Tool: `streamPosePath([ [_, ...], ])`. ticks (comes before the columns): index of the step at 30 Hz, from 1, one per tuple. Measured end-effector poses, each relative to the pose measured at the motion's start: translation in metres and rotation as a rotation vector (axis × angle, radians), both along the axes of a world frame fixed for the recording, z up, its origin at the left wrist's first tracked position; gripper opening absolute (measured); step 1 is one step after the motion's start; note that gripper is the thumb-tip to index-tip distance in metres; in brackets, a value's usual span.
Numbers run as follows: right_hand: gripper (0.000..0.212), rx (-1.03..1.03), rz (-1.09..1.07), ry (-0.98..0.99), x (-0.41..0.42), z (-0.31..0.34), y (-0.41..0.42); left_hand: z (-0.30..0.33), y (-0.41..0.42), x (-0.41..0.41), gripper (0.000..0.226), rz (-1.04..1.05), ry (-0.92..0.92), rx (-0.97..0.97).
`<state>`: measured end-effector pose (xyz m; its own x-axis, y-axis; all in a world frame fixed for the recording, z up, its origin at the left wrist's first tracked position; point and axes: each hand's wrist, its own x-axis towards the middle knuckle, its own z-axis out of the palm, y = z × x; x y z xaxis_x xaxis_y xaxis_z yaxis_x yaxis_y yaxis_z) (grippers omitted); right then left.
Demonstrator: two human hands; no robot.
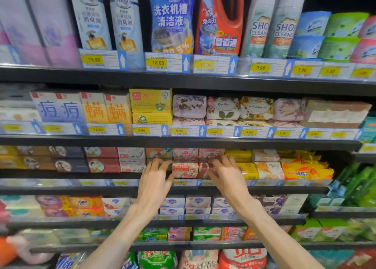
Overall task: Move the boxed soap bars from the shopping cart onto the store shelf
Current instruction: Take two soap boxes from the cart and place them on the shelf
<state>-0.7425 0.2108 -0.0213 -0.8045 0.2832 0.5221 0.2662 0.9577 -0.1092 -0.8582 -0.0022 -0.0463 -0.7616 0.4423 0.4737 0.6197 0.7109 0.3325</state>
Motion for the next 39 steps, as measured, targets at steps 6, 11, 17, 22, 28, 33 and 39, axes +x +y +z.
streamPosePath([
  [6, 0.035, -0.048, 0.358, -0.101, -0.025, 0.01, -0.062, 0.005, -0.064, 0.034, 0.041, 0.147, 0.041, -0.034],
  [11, 0.043, -0.01, 0.68, -0.132, -0.04, 0.007, -0.128, 0.003, -0.147, 0.073, 0.047, 0.32, 0.035, -0.059],
  [17, 0.051, -0.026, 0.997, -0.201, -0.055, -0.002, -0.244, -0.002, -0.265, 0.131, 0.049, 0.602, -0.03, -0.098],
  [22, 0.048, -0.014, 1.253, -0.294, -0.063, -0.002, -0.362, -0.016, -0.374, 0.175, 0.054, 0.827, -0.061, -0.09],
  [28, 0.055, 0.057, 1.472, -0.314, -0.077, 0.0, -0.516, -0.019, -0.497, 0.207, 0.05, 1.032, -0.096, -0.086],
  [33, 0.057, 0.103, 1.553, -0.288, -0.1, -0.001, -0.637, -0.012, -0.598, 0.204, 0.047, 1.087, -0.094, -0.072],
  [39, 0.057, 0.081, 1.574, -0.284, -0.134, 0.01, -0.755, -0.001, -0.703, 0.173, 0.05, 1.113, -0.1, -0.093],
])
